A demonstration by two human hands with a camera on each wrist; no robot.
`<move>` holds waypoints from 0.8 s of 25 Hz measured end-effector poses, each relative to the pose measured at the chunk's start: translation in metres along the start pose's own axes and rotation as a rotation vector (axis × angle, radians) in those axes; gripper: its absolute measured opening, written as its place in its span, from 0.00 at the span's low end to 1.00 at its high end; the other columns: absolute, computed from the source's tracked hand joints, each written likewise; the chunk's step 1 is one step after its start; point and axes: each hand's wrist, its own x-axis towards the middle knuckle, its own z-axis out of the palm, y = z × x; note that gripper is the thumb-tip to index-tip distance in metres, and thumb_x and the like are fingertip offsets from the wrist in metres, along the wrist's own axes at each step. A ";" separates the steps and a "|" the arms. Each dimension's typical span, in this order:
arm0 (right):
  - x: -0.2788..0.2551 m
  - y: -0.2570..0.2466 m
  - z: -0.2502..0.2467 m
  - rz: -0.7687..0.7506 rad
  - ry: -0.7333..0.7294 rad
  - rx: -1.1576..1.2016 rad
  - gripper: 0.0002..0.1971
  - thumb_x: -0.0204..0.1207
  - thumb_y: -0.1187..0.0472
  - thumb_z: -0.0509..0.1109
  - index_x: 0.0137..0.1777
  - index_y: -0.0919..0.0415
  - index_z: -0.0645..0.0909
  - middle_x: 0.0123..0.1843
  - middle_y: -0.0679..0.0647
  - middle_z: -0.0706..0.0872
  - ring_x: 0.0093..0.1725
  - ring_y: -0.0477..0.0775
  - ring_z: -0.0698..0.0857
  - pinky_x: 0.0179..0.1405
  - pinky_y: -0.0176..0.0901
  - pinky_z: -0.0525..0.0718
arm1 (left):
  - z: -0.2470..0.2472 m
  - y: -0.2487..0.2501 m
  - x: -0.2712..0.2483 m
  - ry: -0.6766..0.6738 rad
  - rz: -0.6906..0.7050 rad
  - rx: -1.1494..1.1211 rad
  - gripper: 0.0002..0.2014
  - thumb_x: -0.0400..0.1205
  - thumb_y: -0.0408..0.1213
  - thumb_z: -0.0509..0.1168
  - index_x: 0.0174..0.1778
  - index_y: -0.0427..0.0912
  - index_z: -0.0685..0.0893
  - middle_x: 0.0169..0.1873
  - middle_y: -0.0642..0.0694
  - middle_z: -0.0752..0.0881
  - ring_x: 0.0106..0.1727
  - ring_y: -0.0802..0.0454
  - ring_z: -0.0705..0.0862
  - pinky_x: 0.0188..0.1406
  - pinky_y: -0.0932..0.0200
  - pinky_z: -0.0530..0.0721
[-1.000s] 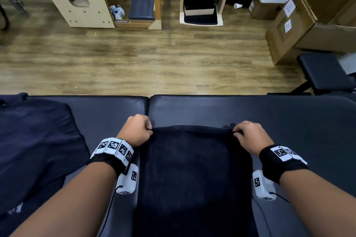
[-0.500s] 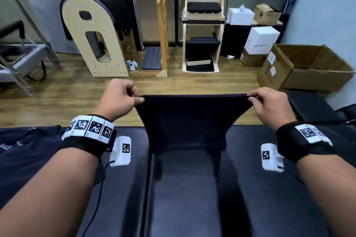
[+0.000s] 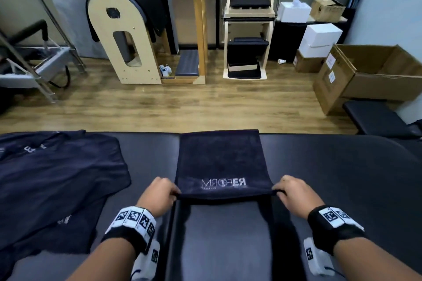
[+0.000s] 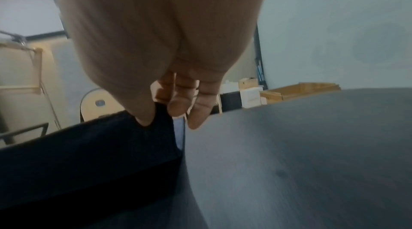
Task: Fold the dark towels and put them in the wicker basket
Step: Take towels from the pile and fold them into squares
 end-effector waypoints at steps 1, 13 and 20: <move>-0.011 -0.001 0.012 0.023 -0.058 -0.008 0.11 0.80 0.56 0.69 0.58 0.45 0.89 0.55 0.47 0.84 0.60 0.56 0.86 0.59 0.49 0.83 | 0.019 -0.006 -0.007 -0.045 -0.010 0.008 0.15 0.71 0.34 0.68 0.48 0.57 0.93 0.43 0.56 0.93 0.55 0.52 0.88 0.63 0.60 0.82; -0.116 -0.034 0.043 0.171 -0.349 -0.006 0.05 0.71 0.59 0.75 0.37 0.49 0.82 0.40 0.46 0.88 0.39 0.49 0.88 0.43 0.42 0.87 | 0.059 -0.017 -0.090 -0.365 0.015 -0.143 0.09 0.72 0.35 0.76 0.32 0.55 0.85 0.30 0.60 0.85 0.38 0.63 0.85 0.41 0.70 0.81; -0.110 -0.039 0.030 0.173 -0.190 0.060 0.09 0.74 0.58 0.74 0.37 0.44 0.79 0.38 0.44 0.87 0.43 0.46 0.85 0.43 0.38 0.80 | 0.044 -0.023 -0.087 -0.240 -0.010 -0.253 0.10 0.72 0.32 0.76 0.34 0.50 0.82 0.30 0.55 0.84 0.31 0.61 0.82 0.33 0.71 0.79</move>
